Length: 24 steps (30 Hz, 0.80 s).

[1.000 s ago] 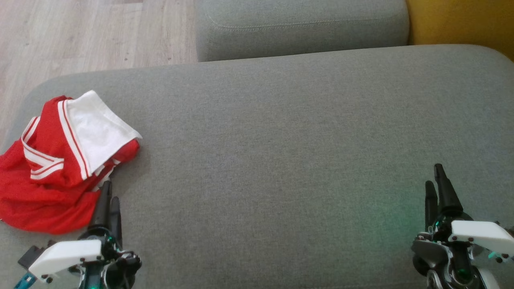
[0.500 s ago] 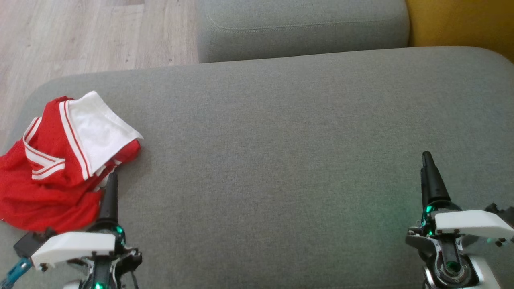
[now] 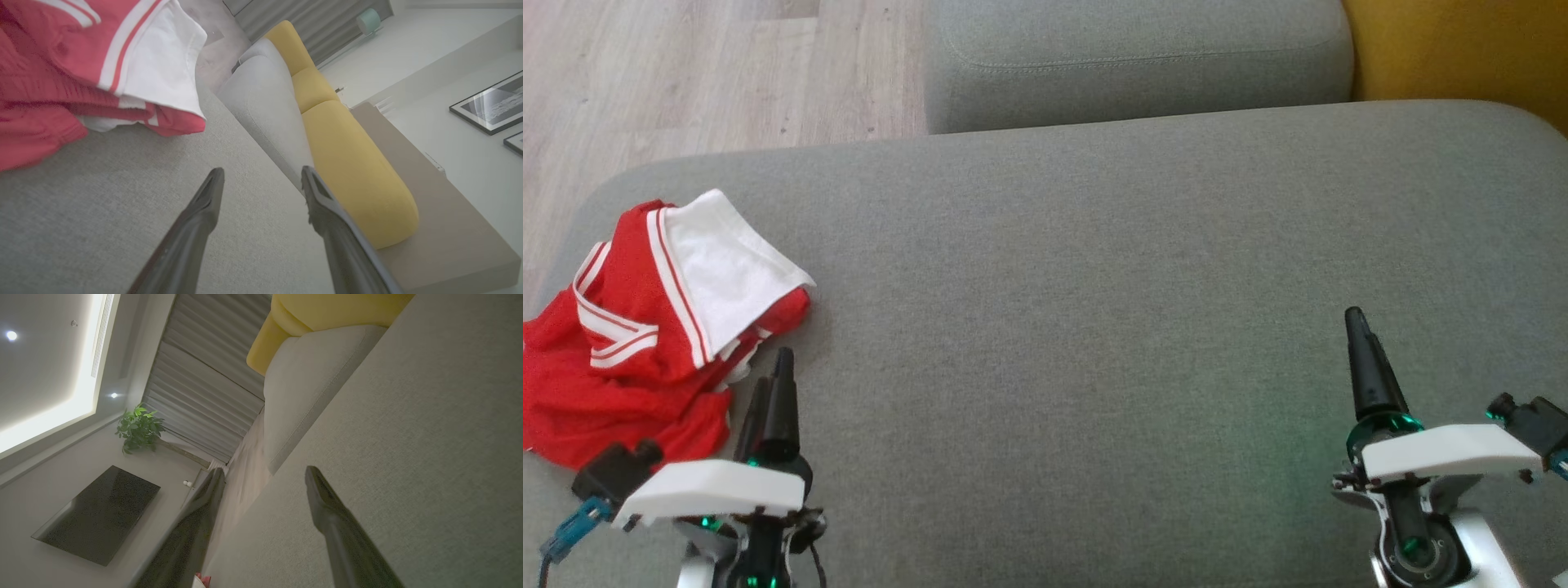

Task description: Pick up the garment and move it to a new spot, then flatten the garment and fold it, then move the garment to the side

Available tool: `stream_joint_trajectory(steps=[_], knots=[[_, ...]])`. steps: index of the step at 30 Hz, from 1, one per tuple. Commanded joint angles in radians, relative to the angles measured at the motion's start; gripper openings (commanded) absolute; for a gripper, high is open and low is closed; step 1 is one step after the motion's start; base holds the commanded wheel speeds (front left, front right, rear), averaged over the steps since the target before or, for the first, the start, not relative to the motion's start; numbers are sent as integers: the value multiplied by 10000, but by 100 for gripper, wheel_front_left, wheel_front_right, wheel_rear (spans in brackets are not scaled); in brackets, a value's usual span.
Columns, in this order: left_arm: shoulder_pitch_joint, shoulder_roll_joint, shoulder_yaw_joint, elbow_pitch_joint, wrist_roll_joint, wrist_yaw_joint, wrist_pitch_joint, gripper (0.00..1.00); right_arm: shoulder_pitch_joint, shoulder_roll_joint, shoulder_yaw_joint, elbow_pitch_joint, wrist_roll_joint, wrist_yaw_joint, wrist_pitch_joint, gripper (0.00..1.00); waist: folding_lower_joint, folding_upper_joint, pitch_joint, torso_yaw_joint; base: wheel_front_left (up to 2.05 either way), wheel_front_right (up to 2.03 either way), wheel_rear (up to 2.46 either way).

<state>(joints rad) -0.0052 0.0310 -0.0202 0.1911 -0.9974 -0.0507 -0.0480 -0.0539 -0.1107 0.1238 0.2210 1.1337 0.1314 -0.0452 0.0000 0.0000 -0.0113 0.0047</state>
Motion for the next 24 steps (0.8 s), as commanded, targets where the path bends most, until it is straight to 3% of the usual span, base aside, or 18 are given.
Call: stream_joint_trajectory(steps=[1,9,24], knots=[[-398,130,112,-470,426,81,-132,100,-579,-232,162,-457,-345,-3,-143,100,0,0,-9,-3,0,0,0],[-363,167,22,-635,1985,396,-366,100,-613,-231,394,-455,-1608,-4,-380,100,0,0,-42,-23,0,0,0],[-380,291,-360,-637,3953,595,-776,100,-717,-297,881,-354,-3497,-5,-793,100,0,0,-143,-1,0,0,0]])
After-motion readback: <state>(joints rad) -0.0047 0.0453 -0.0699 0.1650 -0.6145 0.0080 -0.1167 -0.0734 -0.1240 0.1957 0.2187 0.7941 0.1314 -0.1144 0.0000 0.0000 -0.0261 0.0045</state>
